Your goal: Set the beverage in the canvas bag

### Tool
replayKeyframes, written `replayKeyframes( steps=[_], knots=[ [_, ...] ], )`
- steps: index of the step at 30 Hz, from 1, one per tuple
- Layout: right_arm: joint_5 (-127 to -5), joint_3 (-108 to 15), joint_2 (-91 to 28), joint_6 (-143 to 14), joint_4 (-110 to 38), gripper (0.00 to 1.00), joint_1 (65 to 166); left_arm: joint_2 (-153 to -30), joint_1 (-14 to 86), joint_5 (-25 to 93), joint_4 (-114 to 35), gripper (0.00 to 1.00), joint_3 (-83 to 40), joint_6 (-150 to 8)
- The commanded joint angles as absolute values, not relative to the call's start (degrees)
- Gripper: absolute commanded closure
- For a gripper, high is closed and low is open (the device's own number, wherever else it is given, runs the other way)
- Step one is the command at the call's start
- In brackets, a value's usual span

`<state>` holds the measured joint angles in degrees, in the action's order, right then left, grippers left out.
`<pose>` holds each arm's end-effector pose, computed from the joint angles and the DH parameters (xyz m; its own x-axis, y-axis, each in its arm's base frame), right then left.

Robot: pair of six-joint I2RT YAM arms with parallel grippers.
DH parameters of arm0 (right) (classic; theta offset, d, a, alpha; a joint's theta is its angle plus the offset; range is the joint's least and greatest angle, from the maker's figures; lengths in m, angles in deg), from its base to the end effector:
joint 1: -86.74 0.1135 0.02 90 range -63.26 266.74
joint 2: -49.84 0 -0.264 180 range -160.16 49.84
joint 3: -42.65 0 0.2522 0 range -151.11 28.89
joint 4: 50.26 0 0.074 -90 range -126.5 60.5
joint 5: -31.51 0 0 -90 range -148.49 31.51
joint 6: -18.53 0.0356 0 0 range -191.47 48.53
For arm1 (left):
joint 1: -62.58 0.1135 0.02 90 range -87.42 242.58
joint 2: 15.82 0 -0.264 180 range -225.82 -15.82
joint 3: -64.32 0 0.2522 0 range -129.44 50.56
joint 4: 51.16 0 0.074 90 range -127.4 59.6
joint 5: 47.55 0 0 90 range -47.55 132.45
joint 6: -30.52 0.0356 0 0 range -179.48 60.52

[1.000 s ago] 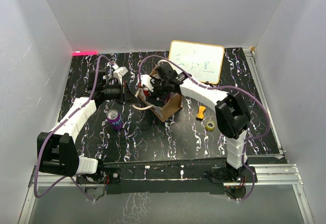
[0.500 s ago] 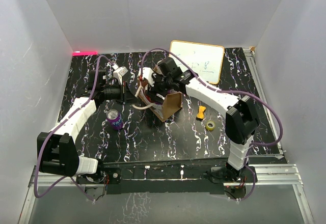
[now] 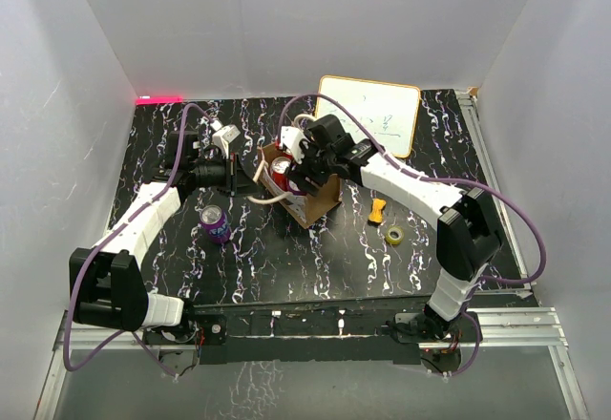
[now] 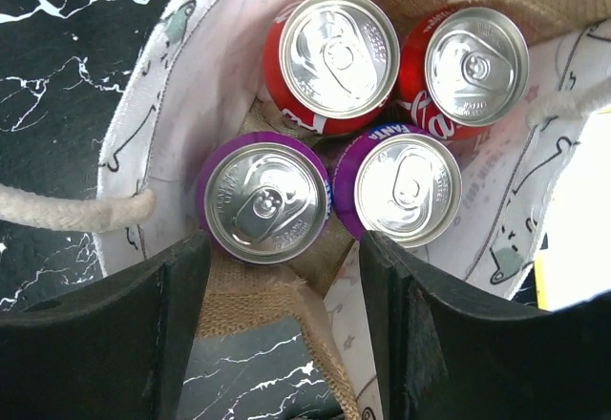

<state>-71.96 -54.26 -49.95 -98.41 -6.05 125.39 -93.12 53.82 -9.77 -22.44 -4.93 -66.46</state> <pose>0.3000 0.2505 0.2814 -0.1786 -0.7070 -0.6843 -0.9110 0.3815 -0.1564 0.2808 -0.0717 0.2784 -0.6746 0.0286 -0.7376 0.6418 0.5164 -0.5670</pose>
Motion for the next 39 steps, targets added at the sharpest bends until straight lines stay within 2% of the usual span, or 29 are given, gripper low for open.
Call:
replayKeyframes(
  steps=[1, 12, 17, 20, 23, 27, 31, 32, 35, 39],
  knots=[
    [-70.8, -52.6, -47.1, -96.0, -8.8, 0.37, 124.2, -90.6, 53.8, -10.6, -22.7, 1.0, -4.8, -65.8],
    [-75.6, -49.5, -40.9, -96.7, -3.9, 0.48, 122.5, -90.1, 53.8, -8.2, -22.8, 1.0, -5.2, -65.6],
    [-76.0, -49.5, -40.7, -97.8, -1.7, 0.49, 122.5, -89.5, 53.8, -6.6, -23.0, 0.91, -6.0, -65.3],
    [-76.6, -49.5, -40.9, -97.9, -1.4, 0.5, 122.5, -89.6, 53.8, -6.6, -21.7, 0.79, -7.4, -64.7],
    [-77.4, -49.9, -40.9, -97.9, -1.0, 0.5, 122.4, -89.9, 53.8, -6.6, -17.7, 0.58, -10.3, -60.9],
    [-78.9, -50.1, -39.6, -97.7, -0.8, 0.49, 122.4, -88.7, 53.9, -4.9, -11.5, 0.36, -15.5, -54.0],
    [-79.3, -50.3, -38.2, -97.7, -0.6, 0.43, 122.6, -84.6, 54.1, -1.4, -9.3, 0.07, -17.6, -49.6],
    [-79.4, -50.6, -38.1, -97.7, -0.3, 0.41, 122.6, -83.0, 54.2, 1.0, -9.8, 0.03, -17.2, -49.4],
    [-80.3, -51.1, -37.3, -97.6, 0.6, 0.34, 122.6, -79.5, 54.3, 8.9, -8.5, 0.03, -16.7, -47.4],
    [-81.0, -51.1, -35.3, -97.2, 0.6, 0.24, 122.5, -79.5, 54.4, 19.1, 0.9, 0.03, -17.3, -44.5]
  ],
)
